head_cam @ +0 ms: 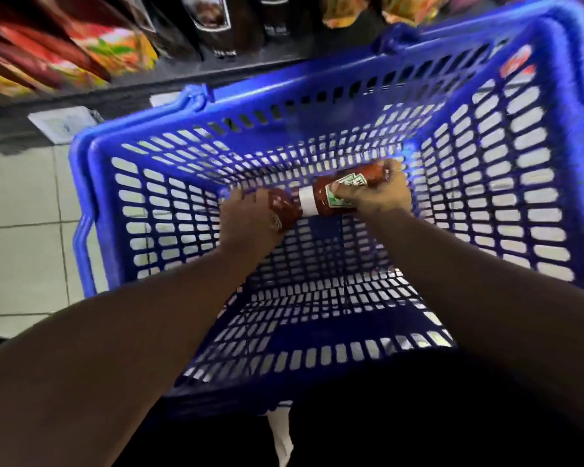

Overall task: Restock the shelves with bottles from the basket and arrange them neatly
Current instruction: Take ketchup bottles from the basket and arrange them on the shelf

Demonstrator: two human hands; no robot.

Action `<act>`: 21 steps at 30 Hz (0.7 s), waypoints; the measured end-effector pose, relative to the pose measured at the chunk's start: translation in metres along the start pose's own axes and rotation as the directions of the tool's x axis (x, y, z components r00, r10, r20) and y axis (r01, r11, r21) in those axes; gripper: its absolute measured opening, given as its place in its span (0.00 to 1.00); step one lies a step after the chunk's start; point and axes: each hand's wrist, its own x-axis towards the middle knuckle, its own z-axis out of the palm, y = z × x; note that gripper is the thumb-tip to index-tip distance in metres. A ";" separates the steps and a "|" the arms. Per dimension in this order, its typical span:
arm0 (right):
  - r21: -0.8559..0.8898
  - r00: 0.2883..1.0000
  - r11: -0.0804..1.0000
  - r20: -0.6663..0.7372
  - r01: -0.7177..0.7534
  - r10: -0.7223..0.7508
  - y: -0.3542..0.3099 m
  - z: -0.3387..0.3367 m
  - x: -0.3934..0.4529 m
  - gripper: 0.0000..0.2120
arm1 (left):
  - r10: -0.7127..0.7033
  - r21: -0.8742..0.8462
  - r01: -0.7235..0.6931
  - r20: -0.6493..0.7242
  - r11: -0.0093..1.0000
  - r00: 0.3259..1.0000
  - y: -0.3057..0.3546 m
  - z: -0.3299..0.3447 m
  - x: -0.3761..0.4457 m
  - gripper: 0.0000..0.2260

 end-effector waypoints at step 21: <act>0.698 0.864 0.715 0.384 -0.039 -0.327 -0.257 -0.336 -0.403 0.10 | -0.101 -0.887 0.115 0.078 0.446 0.992 0.060 -0.536 -0.268 0.27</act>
